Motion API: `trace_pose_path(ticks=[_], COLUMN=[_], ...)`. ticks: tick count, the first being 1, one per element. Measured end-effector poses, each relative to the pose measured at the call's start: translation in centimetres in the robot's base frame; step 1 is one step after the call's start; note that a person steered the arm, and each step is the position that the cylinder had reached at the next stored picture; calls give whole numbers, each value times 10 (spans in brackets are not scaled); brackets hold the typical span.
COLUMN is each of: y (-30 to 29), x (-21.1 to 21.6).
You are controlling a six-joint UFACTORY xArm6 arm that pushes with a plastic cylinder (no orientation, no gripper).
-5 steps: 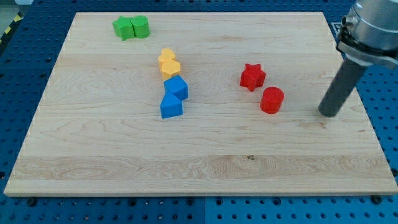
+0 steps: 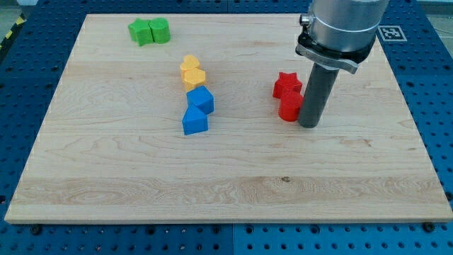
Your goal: Move the blue triangle to the bottom right corner
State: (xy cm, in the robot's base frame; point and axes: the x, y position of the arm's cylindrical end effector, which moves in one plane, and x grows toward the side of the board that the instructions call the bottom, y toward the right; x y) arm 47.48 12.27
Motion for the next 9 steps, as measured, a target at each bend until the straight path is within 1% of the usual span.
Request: trace_pose_path(ticks=[1, 2, 3, 4, 5, 6, 7, 8, 9], y=[1, -7, -15, -16, -40, -75, -77, -77, -91], x=[15, 1, -38, -27, 14, 37, 38, 48, 85])
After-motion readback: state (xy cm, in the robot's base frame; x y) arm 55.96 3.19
